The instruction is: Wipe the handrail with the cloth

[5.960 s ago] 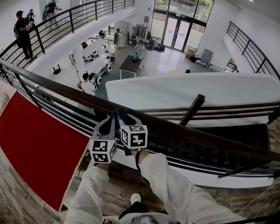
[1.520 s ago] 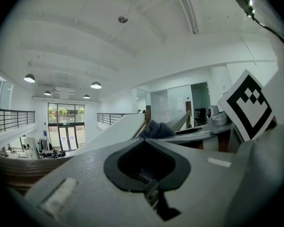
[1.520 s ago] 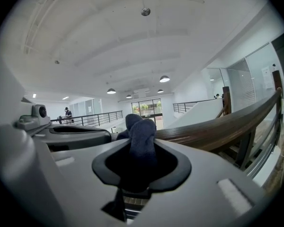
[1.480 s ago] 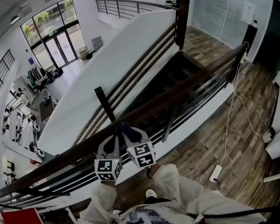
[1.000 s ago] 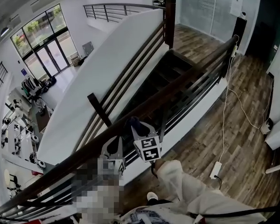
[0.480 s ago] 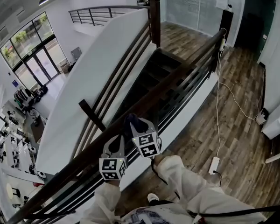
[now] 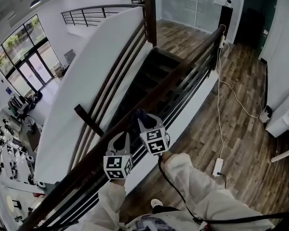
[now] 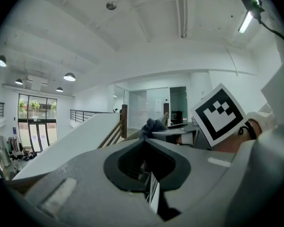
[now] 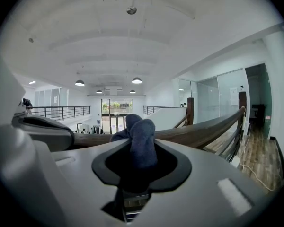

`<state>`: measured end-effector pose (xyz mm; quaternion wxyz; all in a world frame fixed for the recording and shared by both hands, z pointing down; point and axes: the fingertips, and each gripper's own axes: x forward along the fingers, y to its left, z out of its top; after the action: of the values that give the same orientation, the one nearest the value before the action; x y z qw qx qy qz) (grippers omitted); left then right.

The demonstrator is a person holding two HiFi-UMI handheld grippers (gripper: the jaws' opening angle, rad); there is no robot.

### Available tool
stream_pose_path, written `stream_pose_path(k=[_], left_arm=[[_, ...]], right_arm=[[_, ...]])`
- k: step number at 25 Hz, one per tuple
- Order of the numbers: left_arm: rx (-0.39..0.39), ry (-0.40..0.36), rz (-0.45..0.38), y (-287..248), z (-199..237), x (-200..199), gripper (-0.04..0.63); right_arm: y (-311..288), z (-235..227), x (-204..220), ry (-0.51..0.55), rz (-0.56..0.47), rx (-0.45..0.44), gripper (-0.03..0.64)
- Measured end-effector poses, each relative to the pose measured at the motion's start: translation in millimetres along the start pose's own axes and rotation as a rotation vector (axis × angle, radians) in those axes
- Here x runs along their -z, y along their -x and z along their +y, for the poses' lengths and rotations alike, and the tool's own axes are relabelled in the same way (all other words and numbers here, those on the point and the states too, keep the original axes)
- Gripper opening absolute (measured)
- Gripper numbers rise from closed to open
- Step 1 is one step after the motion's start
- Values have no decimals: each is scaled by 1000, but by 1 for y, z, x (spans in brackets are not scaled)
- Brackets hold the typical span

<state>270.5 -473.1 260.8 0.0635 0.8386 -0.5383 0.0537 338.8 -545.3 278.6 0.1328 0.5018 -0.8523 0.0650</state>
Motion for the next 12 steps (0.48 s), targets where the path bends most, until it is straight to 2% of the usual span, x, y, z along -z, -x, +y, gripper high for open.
stream_pose_path(k=[2,6,12], left_arm=[[17,-4,-4,-10,-6,-5,-3],[44,-10,-18,-16,-14,-18,-3],[37,-7,-9,-5,-12,-12,-3]], right_arm=[[-2,-12,-1,4,-2,22,101],[-6,-36,-5,-57,6,69,100],[-13,-58,-8,33,1,127,100]])
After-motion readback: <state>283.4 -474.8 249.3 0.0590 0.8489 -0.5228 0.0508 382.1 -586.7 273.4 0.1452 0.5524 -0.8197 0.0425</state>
